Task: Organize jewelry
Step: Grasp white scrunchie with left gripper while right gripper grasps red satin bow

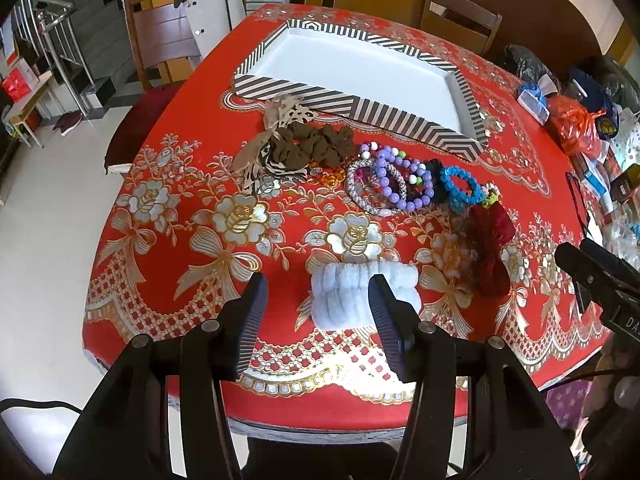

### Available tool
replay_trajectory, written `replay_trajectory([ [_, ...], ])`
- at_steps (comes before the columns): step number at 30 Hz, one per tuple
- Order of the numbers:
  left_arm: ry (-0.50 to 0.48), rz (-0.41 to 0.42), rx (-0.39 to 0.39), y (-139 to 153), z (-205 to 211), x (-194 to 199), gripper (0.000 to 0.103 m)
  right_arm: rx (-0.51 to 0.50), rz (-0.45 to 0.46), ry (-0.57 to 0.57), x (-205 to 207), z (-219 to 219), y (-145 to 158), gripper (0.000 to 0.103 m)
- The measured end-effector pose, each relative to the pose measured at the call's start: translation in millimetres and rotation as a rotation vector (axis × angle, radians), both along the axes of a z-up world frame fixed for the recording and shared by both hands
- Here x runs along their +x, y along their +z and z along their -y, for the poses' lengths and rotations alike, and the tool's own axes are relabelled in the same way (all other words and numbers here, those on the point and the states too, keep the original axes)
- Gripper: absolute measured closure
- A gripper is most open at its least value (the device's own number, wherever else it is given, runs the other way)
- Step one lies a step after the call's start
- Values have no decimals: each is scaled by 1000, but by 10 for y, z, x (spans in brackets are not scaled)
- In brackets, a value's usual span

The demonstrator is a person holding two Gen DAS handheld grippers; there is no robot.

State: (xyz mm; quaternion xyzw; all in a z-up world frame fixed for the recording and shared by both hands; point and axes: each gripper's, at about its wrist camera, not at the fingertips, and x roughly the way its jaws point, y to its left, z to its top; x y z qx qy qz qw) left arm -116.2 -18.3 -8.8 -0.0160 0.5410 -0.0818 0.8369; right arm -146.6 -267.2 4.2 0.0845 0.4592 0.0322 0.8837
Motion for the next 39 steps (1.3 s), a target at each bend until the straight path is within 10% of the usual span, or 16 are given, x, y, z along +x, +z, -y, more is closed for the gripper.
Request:
replay_trajectory([
  [14, -5, -36, -49, -17, -94, 40, 51, 34, -41, 10, -41, 87, -180, 6],
  [17, -15, -58, -94, -57, -181, 56, 31, 60, -59, -11, -65, 162, -283, 6],
  [24, -98, -100, -90, -192, -69, 80, 29, 98, -86, -35, 34, 155, -457, 9],
  [31, -163, -152, -57, -423, 133, 168, 29, 52, -126, -17, 419, -81, -656, 24],
  [38, -174, -157, -81, -551, 215, 306, 31, -3, -130, 8, 495, -145, -790, 67],
  [39, -181, -159, -93, -565, 224, 319, 44, 1, -128, 9, 488, -124, -789, 73],
])
